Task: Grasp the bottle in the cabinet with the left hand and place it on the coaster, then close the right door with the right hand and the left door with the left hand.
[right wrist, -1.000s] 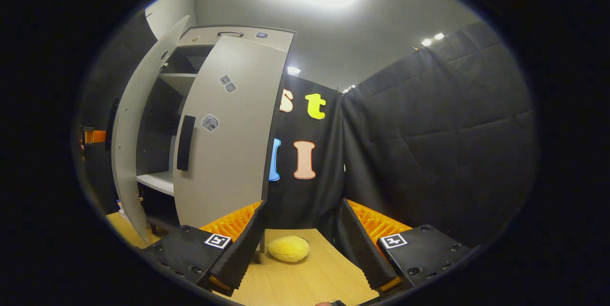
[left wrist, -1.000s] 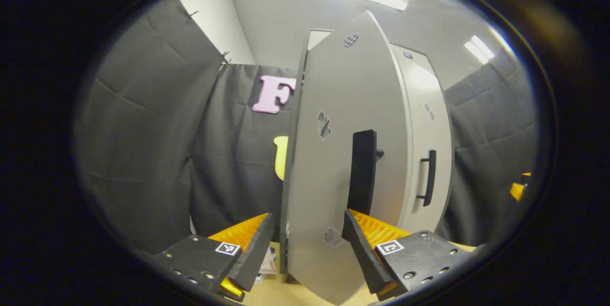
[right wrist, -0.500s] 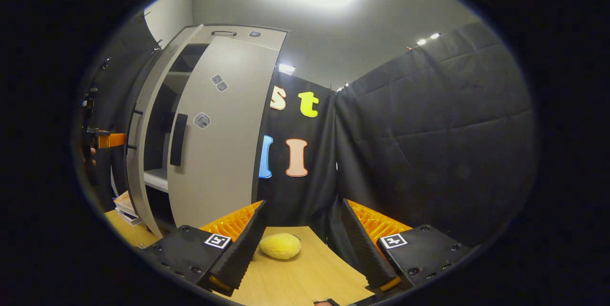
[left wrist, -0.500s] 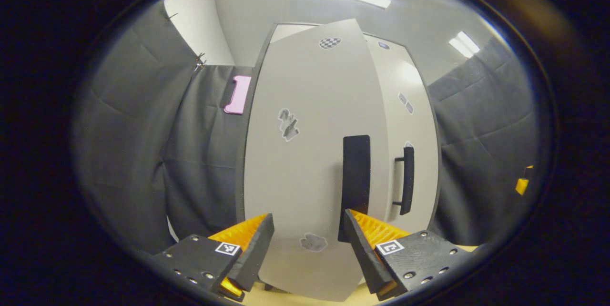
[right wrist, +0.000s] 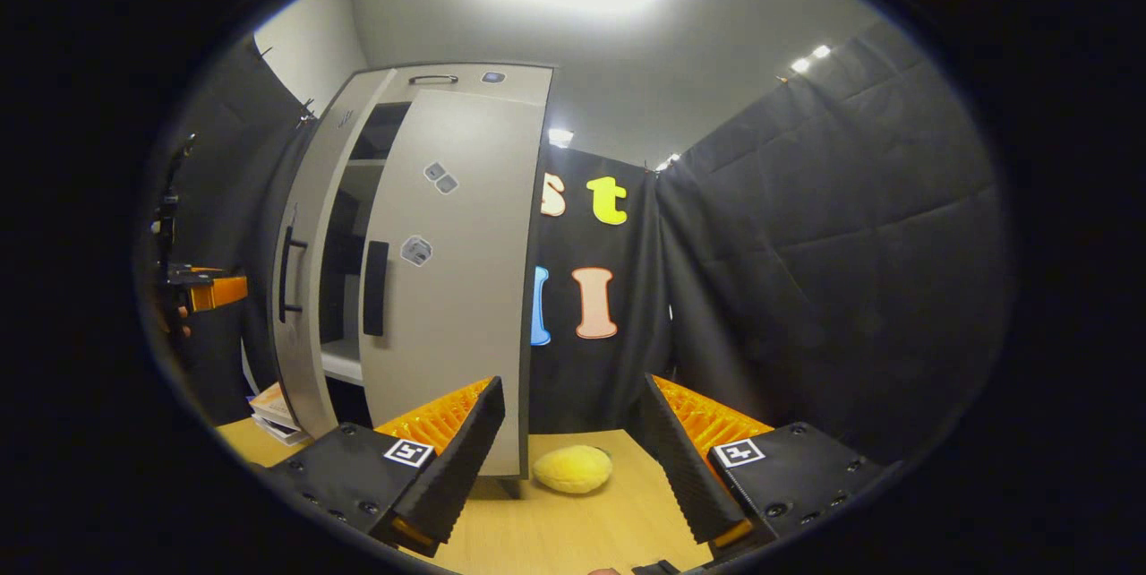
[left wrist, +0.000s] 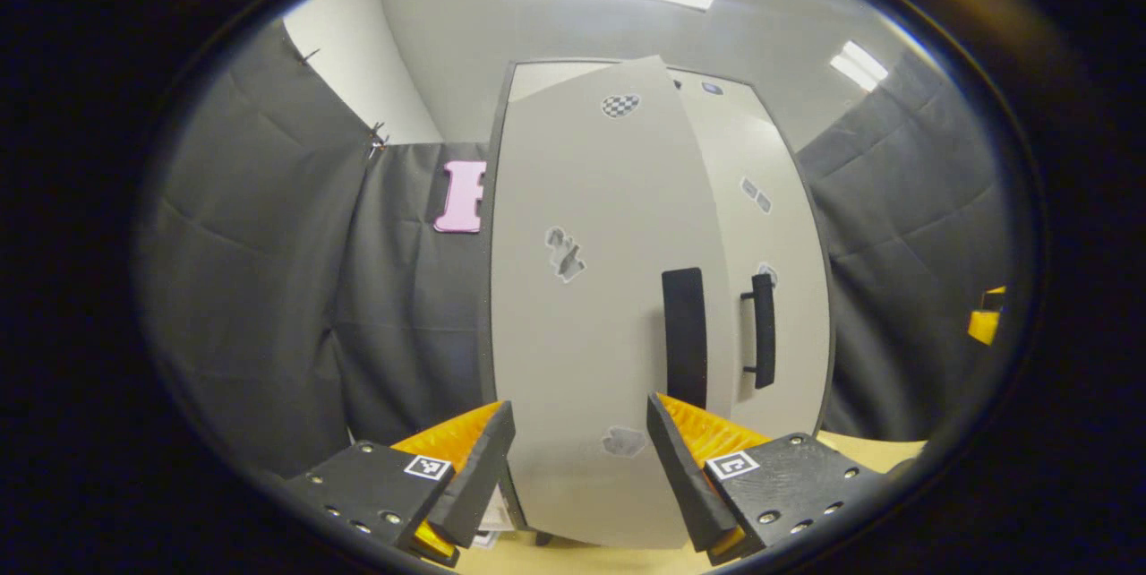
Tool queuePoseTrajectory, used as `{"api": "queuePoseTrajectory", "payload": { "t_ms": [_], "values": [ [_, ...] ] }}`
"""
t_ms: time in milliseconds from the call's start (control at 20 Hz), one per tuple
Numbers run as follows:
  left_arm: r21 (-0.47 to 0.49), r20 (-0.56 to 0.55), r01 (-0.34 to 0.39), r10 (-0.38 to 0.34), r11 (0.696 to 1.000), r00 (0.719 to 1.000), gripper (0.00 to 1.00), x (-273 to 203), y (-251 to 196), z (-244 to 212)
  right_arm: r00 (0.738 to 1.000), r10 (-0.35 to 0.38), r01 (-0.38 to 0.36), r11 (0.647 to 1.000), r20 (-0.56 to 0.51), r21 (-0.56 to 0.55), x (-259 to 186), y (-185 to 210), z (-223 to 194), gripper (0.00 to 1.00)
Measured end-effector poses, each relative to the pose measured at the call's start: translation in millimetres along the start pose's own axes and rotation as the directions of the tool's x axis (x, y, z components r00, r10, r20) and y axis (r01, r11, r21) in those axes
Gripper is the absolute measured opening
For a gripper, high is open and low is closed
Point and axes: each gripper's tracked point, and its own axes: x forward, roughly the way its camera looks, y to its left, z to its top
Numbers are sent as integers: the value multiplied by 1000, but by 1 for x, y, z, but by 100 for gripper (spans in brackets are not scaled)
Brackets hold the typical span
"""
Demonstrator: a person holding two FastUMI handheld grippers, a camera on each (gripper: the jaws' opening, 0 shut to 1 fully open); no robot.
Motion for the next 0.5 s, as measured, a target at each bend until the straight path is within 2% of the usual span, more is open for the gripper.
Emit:
{"api": "queuePoseTrajectory", "payload": {
  "t_ms": [50, 100, 250, 300, 350, 400, 450, 500],
  "values": [
    [13, -3, -6, 6, 1000, 1000, 87, -11, 7, -1, 1000, 16, -16, 1000, 5, 11, 0, 5, 2, 97],
    [24, -6, -18, 18, 1000, 1000, 92, -22, 13, -1, 999, 31, -31, 999, 9, 24, 1, 9, 3, 97],
    [50, -19, -64, 65, 997, 998, 92, -62, 33, -4, 997, 79, -79, 994, 11, 74, 2, 25, 3, 97],
    [52, -21, -78, 79, 996, 997, 87, -75, 39, -5, 996, 93, -93, 992, 8, 91, 2, 29, 2, 97],
    [53, -25, -92, 93, 994, 995, 92, -86, 45, -6, 995, 102, -102, 989, 3, 105, 1, 33, 1, 97],
    [53, -27, -105, 106, 993, 994, 92, -97, 50, -8, 994, 109, -108, 987, -6, 116, -1, 35, -1, 98],
    [56, -32, -117, 118, 992, 992, 87, -107, 57, -10, 993, 120, -118, 986, -11, 122, -3, 38, -1, 98],
    [62, -41, -133, 135, 989, 990, 90, -117, 64, -12, 991, 130, -128, 985, -11, 120, -5, 41, 0, 97]
  ]
}}
